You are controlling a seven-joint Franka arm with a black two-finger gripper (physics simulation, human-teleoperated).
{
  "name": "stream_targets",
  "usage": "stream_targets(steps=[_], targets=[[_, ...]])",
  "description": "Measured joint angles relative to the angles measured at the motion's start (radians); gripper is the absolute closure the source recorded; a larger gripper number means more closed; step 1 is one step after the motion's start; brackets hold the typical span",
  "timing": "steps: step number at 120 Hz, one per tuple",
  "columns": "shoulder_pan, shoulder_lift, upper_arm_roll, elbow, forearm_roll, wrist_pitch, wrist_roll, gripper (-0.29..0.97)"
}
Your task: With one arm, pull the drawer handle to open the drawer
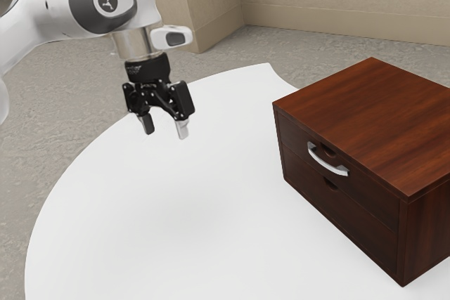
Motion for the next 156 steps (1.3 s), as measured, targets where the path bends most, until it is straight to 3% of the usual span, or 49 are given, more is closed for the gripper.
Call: stream_targets(steps=[30, 42, 73, 111, 156], targets=[[0.0, -0.005, 0.0, 0.005, -0.001, 0.05, 0.009, 0.0], [-0.021, -0.162, -0.025, 0.028, 0.01, 0.093, 0.051, 0.0], [-0.214, -0.178, -0.071, 0.022, 0.026, 0.28, 0.467, 0.0], [-0.199, -0.134, -0.071, -0.037, 0.06, 0.31, 0.916, 0.0], [-0.229, -0.15, -0.071, -0.236, 0.071, 0.383, 1.217, 0.0]])
